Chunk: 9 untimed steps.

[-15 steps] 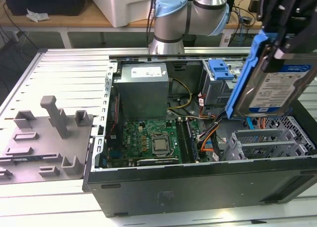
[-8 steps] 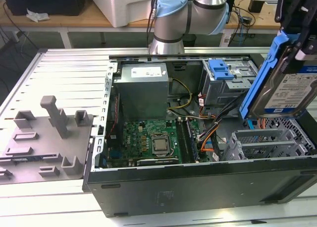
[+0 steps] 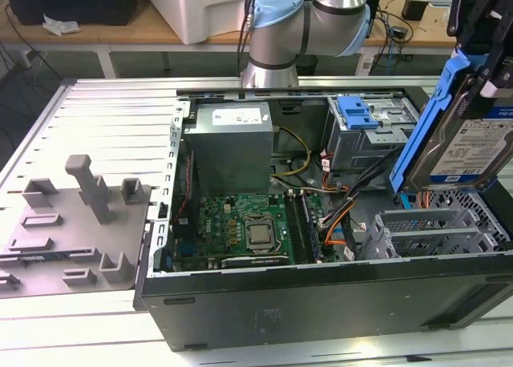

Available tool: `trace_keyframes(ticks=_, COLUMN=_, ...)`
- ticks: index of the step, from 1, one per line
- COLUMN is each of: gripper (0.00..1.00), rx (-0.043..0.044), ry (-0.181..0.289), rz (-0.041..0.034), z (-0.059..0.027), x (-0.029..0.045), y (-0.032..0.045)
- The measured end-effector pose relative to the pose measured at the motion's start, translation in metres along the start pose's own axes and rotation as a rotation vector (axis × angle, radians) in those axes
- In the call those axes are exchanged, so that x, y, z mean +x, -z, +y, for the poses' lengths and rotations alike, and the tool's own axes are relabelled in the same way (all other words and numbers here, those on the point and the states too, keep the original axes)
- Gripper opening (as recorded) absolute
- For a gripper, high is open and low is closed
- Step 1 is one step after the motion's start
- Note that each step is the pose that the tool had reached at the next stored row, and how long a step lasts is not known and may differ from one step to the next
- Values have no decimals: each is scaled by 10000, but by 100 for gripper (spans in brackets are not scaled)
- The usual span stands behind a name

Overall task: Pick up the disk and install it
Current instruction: 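Insert the disk into the insertion slot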

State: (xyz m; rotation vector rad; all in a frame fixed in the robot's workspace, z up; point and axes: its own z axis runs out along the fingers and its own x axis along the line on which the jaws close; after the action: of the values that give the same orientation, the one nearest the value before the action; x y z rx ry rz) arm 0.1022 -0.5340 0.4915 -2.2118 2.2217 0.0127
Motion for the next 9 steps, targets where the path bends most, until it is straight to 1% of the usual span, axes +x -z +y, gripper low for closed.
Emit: trace_keyframes(ticks=9, gripper=37, rx=1, ry=40, rz=-2, z=0, x=19, y=-29)
